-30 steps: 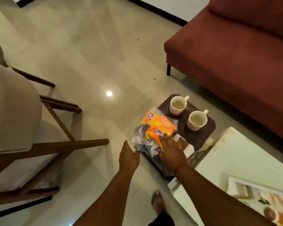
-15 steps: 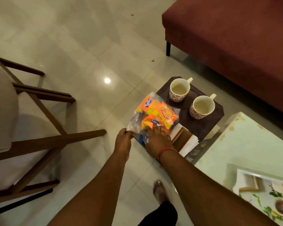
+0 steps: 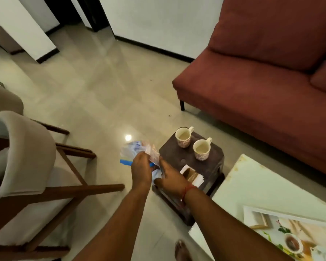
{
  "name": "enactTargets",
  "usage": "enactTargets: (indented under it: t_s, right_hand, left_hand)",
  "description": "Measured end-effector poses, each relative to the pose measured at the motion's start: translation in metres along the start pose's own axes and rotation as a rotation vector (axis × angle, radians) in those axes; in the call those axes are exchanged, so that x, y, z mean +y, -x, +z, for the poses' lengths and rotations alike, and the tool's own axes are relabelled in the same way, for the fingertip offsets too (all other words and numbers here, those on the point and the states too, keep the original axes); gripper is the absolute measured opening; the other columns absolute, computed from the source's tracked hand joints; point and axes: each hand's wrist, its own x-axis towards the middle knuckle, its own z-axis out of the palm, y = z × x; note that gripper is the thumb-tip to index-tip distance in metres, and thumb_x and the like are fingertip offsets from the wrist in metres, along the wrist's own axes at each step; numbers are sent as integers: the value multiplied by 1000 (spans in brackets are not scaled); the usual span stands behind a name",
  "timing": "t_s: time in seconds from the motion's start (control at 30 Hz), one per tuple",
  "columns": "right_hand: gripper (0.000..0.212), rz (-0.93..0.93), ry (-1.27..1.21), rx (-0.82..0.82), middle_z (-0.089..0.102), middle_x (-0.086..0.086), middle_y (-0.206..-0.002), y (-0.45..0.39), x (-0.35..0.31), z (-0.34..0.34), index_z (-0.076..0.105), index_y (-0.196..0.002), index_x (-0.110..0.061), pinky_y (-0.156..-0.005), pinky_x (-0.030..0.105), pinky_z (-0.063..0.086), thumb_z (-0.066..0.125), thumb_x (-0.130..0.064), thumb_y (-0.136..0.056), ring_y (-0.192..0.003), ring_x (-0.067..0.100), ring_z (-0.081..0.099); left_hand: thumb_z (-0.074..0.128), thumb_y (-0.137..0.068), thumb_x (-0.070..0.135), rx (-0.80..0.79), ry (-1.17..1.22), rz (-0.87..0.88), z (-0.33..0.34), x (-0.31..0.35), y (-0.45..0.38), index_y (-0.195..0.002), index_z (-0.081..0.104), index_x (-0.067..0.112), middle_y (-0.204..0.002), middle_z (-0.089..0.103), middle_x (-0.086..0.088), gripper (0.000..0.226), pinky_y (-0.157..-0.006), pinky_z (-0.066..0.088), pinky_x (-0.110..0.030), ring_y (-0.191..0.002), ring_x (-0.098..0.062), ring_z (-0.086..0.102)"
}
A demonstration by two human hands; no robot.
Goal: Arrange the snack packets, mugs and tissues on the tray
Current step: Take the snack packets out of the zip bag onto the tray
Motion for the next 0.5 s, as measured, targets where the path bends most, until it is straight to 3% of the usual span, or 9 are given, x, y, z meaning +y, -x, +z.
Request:
enactTargets:
  t_s: [0.07,0.13,0.17,0.2,0.27,0.3,0.37,0.43,0.5]
  right_hand:
    - [62,-21,63,68,58,-7,-130,39,4,-21,42,-139,-32,-103,29,46,59,-24,-80,-115,9,57]
    - [48,-4,118,124,61,-9,-123,90,11,-48,46,-133,-36,-101,29,47,59,-33,-87,-110,9,60]
    - [43,-11,137,159,62,-9,-123,123,8,-65,47,-132,-37,-102,31,47,59,-37,-91,-110,9,60]
    - [43,-1,160,203,62,-9,-125,154,10,-82,47,-135,-36,-102,28,46,59,-38,-93,-112,10,60]
    - [51,13,224,306,61,-12,-123,213,16,-118,44,-143,-30,-92,10,42,60,-32,-95,-112,9,59]
    - [54,42,242,357,61,-13,-122,245,24,-138,42,-144,-30,-87,7,40,61,-30,-93,-112,10,59]
    - [54,145,337,495,61,-3,-129,308,46,-178,52,-138,-21,-97,20,43,57,-29,-85,-118,20,57]
    - [50,186,600,741,61,6,-131,360,75,-210,58,-128,-18,-103,33,41,59,-16,-79,-120,27,54]
    - [42,173,757,980,63,5,-118,417,95,-232,64,-115,-17,-94,38,48,67,-10,-73,-107,27,56]
  left_hand:
    - [41,-101,5,-36,6,7,19,15,40,-80,58,20,-83,62,-7,31,-64,51,-12,-79,-20,62]
    - [44,-99,10,-91,29,-41,42,32,89,-87,61,11,-93,66,-18,21,-81,58,-39,-85,-34,63]
    - [46,-99,12,-128,63,-70,55,39,116,-95,62,5,-97,66,-21,18,-83,57,-46,-85,-33,62]
    - [47,-99,11,-165,64,-76,68,47,144,-104,61,-1,-97,65,-19,19,-81,57,-43,-82,-29,61]
    - [49,-98,12,-241,47,-66,95,57,193,-108,58,-4,-91,62,-7,20,-77,58,-30,-77,-19,62]
    - [49,-98,14,-297,82,-105,111,62,216,-109,58,-2,-91,62,-6,21,-80,59,-34,-81,-21,63]
    - [48,-100,16,-425,137,-281,147,77,261,-108,58,4,-98,64,-11,18,-90,57,-45,-94,-30,64]
    - [50,-99,14,-496,128,-459,177,88,301,-109,61,2,-105,66,-16,19,-94,55,-43,-105,-32,64]
    - [50,-96,12,-526,159,-438,206,90,343,-92,62,2,-89,64,-18,16,-79,60,-44,-92,-33,66]
